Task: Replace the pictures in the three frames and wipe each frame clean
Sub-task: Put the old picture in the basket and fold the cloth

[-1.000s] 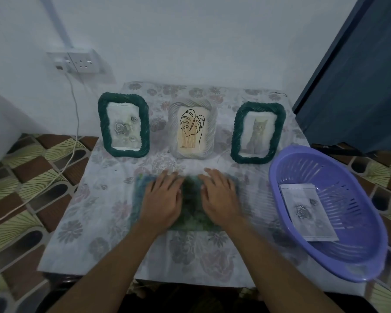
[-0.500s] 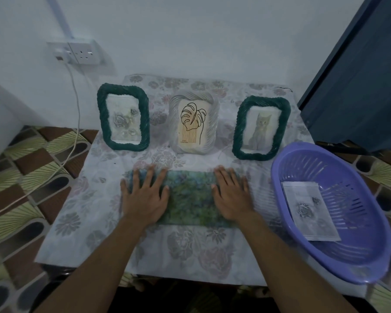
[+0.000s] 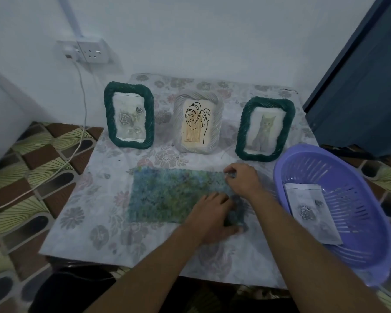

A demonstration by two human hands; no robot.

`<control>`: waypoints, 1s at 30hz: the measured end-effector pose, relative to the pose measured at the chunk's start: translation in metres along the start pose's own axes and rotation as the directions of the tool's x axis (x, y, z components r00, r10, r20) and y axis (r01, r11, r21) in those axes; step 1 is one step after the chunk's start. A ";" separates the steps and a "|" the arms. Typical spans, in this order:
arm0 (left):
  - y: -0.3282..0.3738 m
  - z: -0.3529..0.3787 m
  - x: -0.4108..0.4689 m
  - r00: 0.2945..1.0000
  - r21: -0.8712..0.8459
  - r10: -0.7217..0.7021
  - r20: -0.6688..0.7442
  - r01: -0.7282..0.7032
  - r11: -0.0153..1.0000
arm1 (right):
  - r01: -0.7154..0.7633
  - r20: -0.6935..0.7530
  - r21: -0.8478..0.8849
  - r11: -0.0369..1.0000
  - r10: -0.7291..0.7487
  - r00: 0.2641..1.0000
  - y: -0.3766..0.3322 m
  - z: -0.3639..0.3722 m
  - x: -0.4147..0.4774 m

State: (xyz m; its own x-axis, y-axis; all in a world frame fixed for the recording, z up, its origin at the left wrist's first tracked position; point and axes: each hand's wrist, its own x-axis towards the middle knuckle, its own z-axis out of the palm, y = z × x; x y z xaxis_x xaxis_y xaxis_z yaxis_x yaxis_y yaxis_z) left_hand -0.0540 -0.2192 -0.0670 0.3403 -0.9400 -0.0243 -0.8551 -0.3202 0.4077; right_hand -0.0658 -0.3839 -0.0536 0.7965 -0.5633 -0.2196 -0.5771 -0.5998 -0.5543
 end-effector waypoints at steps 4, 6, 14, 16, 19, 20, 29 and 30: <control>0.003 0.009 0.000 0.997 -0.024 0.016 -0.071 -0.018 1.000 | -0.015 0.012 -0.269 0.963 0.019 1.000 -0.002 -0.004 -0.006; 0.001 0.009 -0.001 0.989 -0.098 0.020 -0.147 -0.035 0.995 | -0.049 0.014 -0.222 0.974 0.053 0.999 -0.005 -0.004 -0.009; -0.004 -0.025 -0.033 0.791 -0.746 -0.515 -0.330 0.116 0.655 | -0.070 -0.037 0.281 0.957 0.084 0.996 -0.065 -0.018 -0.016; -0.006 -0.032 -0.044 0.696 -0.858 -0.655 -0.295 0.108 0.502 | -0.054 -0.051 0.372 0.927 0.078 0.996 -0.090 -0.014 -0.018; -0.016 -0.036 -0.062 0.548 -0.940 -0.795 -0.259 0.047 0.338 | -0.012 -0.045 0.451 0.893 0.036 0.998 -0.124 0.004 -0.020; -0.022 -0.038 -0.069 0.518 -0.952 -0.819 -0.248 0.026 0.305 | -0.006 -0.037 0.457 0.889 0.026 0.999 -0.135 0.011 -0.021; -0.077 -0.038 -0.114 0.367 -0.862 -0.911 -0.189 0.383 0.333 | 0.032 0.051 0.370 0.928 -0.055 0.997 -0.172 0.071 -0.025; -0.082 -0.037 -0.118 0.343 -0.853 -0.923 -0.175 0.416 0.316 | 0.041 0.066 0.379 0.924 -0.071 0.995 -0.173 0.076 -0.025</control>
State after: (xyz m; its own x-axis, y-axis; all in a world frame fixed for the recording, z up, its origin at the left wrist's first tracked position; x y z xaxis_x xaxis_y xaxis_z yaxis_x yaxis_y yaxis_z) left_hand -0.0100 -0.0775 -0.0634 0.9744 -0.0062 -0.2248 0.2045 -0.3913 0.8972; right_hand 0.0284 -0.2226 -0.0132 0.8455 -0.4808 -0.2322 -0.4325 -0.3619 -0.8258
